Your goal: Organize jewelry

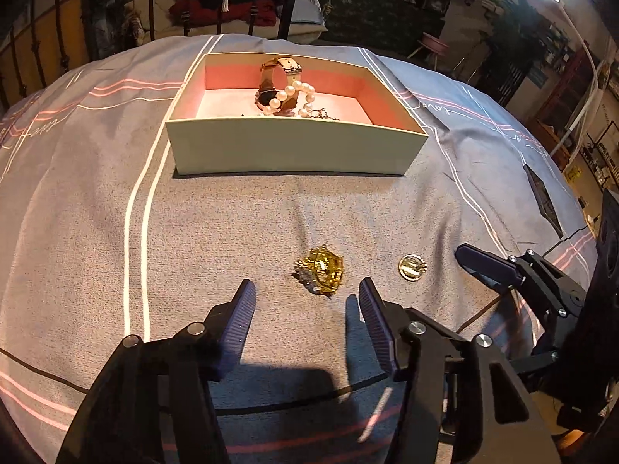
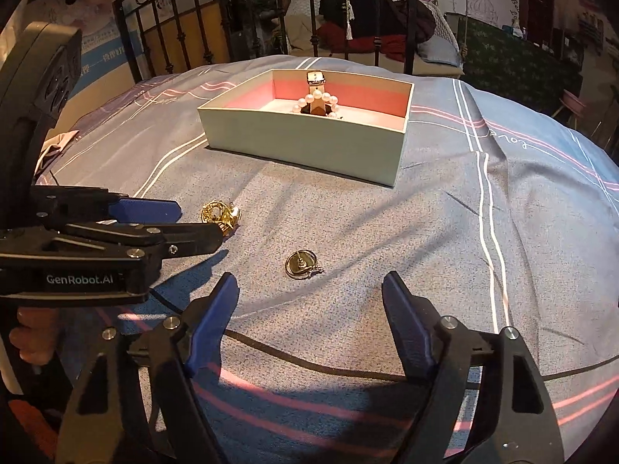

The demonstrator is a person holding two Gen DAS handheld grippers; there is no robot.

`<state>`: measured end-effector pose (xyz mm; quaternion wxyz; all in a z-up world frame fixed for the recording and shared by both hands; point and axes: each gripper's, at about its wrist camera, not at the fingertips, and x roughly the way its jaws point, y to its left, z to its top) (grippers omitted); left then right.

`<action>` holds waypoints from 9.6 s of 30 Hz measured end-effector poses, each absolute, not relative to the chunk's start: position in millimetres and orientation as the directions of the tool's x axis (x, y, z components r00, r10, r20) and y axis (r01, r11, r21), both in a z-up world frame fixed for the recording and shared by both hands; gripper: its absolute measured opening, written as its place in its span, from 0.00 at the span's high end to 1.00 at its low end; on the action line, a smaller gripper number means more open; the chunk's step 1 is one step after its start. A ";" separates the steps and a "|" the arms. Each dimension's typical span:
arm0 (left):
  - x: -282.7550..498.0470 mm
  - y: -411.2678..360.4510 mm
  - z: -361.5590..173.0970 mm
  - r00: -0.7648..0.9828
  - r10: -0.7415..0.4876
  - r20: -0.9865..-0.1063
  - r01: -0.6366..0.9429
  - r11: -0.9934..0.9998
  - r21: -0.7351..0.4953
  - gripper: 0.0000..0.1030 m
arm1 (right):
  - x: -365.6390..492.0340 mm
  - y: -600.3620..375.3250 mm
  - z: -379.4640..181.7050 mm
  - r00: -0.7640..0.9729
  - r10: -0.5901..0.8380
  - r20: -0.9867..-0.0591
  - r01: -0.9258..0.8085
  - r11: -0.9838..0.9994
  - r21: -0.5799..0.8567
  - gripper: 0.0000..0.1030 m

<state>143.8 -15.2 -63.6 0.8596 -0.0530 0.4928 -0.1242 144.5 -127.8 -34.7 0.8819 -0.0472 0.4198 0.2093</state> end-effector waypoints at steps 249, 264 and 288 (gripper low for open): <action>303.4 -19.7 -35.0 0.513 -0.200 -0.835 0.148 0.979 -0.143 0.82 | 293.5 -93.3 -10.3 0.542 0.419 -0.728 -0.414 0.887 0.202 0.87; 278.1 -17.4 -4.1 0.610 -0.188 -0.770 0.130 0.982 -0.136 0.18 | 264.3 -102.2 12.5 0.619 0.402 -0.675 -0.403 0.900 0.166 0.08; 169.2 -32.3 -73.9 0.551 -0.196 -0.811 0.256 0.965 -0.059 0.91 | 165.4 -123.3 -34.7 0.533 0.326 -0.781 -0.388 0.914 0.117 0.08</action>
